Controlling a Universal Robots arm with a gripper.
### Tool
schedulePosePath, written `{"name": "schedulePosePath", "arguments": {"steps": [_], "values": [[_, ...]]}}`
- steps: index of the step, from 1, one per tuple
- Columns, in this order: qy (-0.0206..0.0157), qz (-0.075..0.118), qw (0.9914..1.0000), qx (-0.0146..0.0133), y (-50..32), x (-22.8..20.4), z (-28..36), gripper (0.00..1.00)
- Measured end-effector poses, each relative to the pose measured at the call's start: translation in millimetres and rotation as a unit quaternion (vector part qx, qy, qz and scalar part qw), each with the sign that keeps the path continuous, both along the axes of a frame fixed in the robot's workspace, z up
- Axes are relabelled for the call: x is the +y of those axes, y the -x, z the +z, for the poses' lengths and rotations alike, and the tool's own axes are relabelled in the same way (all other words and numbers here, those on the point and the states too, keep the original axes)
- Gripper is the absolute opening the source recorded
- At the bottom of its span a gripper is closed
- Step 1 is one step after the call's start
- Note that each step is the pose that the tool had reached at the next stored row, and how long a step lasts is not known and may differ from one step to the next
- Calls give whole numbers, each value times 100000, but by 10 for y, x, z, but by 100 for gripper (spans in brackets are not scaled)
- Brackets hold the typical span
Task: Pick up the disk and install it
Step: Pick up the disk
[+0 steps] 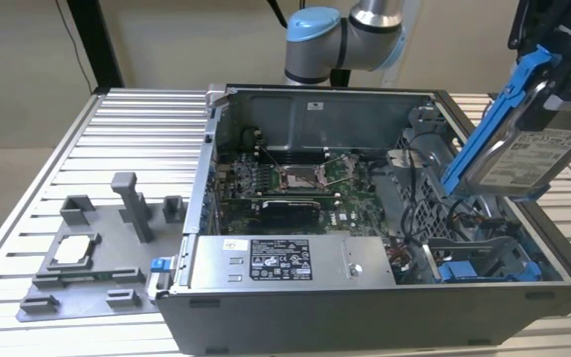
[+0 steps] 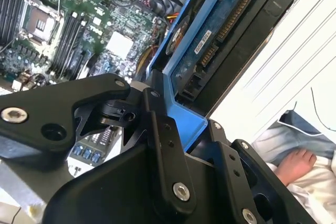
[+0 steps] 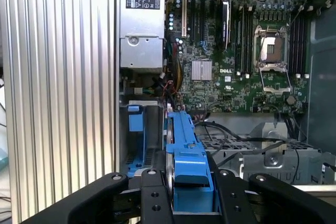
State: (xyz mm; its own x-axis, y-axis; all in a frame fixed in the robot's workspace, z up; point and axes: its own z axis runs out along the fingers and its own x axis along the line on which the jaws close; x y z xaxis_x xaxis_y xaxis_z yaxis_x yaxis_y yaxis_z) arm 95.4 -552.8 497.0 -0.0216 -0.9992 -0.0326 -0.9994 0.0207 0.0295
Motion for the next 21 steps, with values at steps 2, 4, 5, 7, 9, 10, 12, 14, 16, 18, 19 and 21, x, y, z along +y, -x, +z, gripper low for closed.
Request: {"name": "schedulePosePath", "arguments": {"steps": [2,4,5,7,9,10,12,14,16,18,19,21], "values": [[162,-31,100000,-123,1,-6,1,0],[164,-61,100000,-227,5,-9,0,0],[182,-59,99999,-280,9,-9,-1,0],[416,-60,99998,-366,15,-9,0,0],[473,-50,99998,-370,15,-10,-1,0],[489,-51,99998,-370,15,-10,-1,0],[502,-58,99998,-373,16,-10,-1,0],[515,-57,99998,-371,16,-11,-2,0],[509,-58,99998,-418,18,-17,-9,0],[511,-62,99997,-612,25,-23,-17,0],[517,-57,99996,-726,33,-25,-21,0],[584,-68,99993,-1002,60,-30,-30,0]]}}
